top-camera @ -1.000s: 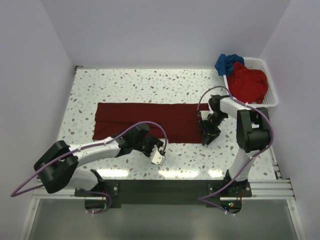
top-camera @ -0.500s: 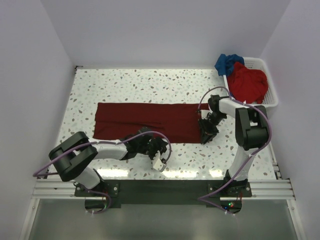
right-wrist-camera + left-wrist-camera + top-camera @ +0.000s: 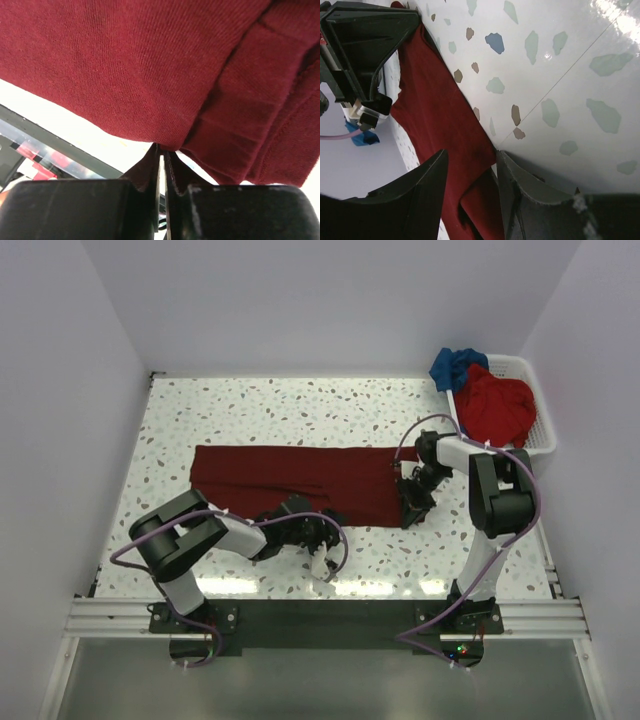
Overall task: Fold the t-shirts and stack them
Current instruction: Fold the tshirt
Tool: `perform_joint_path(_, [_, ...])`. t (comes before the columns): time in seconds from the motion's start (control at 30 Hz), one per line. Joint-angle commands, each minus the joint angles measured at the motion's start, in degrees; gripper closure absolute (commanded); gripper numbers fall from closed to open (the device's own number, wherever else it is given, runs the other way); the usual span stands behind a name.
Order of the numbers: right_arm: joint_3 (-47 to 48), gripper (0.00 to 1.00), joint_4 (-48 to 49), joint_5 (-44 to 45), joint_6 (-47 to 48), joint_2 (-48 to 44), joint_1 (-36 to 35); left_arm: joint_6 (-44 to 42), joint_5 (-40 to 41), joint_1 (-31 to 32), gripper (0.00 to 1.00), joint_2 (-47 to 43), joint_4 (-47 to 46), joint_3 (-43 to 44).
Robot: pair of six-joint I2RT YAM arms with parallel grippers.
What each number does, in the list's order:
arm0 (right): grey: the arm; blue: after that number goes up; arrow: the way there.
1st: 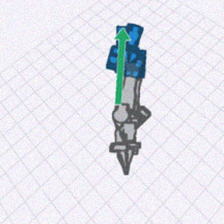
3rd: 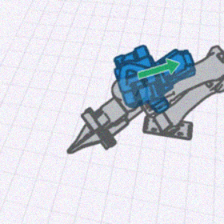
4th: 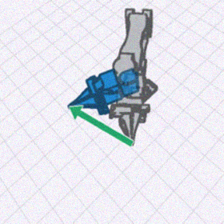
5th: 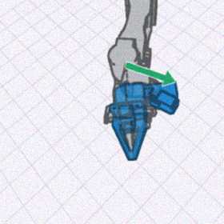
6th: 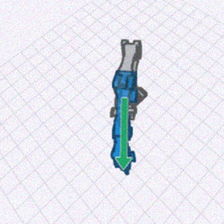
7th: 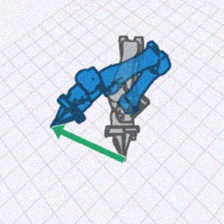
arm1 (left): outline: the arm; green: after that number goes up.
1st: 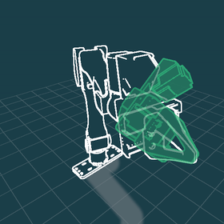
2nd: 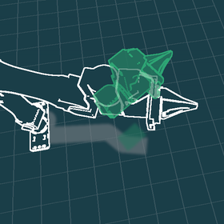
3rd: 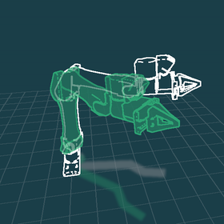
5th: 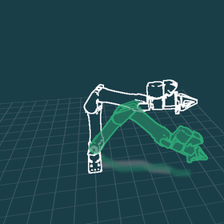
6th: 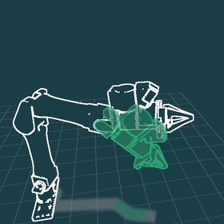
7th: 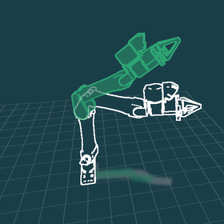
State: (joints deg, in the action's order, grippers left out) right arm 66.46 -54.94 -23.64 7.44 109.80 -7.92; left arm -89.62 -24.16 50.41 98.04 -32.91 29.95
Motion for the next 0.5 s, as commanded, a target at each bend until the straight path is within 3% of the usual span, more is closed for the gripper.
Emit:
perform_joint_path(0.0, [0.87,1.00,0.62,-1.23,0.38,0.86,-0.43,-3.19,0.69,0.30,0.52,3.21,-1.72,-0.51])
perform_joint_path(0.13, [1.13,1.00,0.36,-1.76,0.64,0.68,-0.43,-3.63,0.35,0.30,0.61,3.56,-2.16,-0.60])
perform_joint_path(0.4, [1.92,1.00,-0.69,-5.10,0.99,-2.30,-0.43,-1.08,1.04,0.30,0.99,1.54,0.47,1.68])
perform_joint_path(0.47, [2.27,1.00,-0.96,-5.28,0.91,-3.27,-0.34,0.06,1.05,0.30,1.00,0.32,1.61,2.56])
